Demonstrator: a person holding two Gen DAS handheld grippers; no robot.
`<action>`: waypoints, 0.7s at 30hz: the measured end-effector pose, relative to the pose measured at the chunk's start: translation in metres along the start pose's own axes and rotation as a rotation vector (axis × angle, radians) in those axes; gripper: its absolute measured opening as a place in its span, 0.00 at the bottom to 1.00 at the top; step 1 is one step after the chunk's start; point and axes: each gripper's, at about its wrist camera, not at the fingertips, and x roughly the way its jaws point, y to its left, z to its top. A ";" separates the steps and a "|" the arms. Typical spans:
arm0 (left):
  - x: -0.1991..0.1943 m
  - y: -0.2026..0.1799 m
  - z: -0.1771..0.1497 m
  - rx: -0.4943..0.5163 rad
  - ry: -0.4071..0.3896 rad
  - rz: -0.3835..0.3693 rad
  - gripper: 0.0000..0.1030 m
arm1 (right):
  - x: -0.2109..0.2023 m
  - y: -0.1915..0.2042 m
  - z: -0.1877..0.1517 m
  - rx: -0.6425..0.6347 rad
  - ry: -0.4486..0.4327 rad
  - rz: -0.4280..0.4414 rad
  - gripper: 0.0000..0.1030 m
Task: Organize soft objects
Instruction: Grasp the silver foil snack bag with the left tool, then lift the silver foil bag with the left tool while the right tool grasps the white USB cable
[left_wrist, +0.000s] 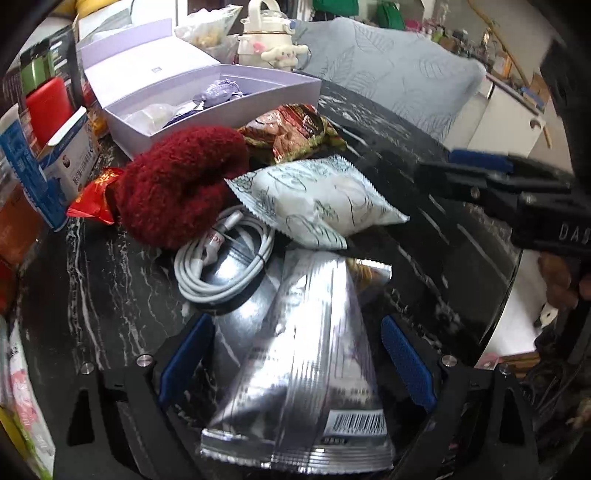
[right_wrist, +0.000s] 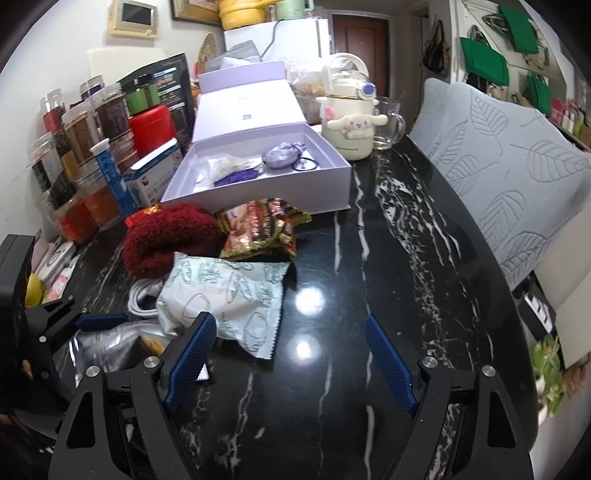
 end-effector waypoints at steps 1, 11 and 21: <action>0.000 0.001 0.001 -0.010 -0.003 -0.007 0.90 | 0.000 -0.002 0.000 0.006 0.001 -0.002 0.81; -0.004 -0.014 0.000 0.033 -0.053 0.042 0.45 | 0.009 -0.003 -0.002 0.018 0.031 0.019 0.81; -0.022 0.007 -0.022 -0.064 -0.045 0.051 0.44 | 0.018 0.018 -0.003 -0.017 0.049 0.082 0.81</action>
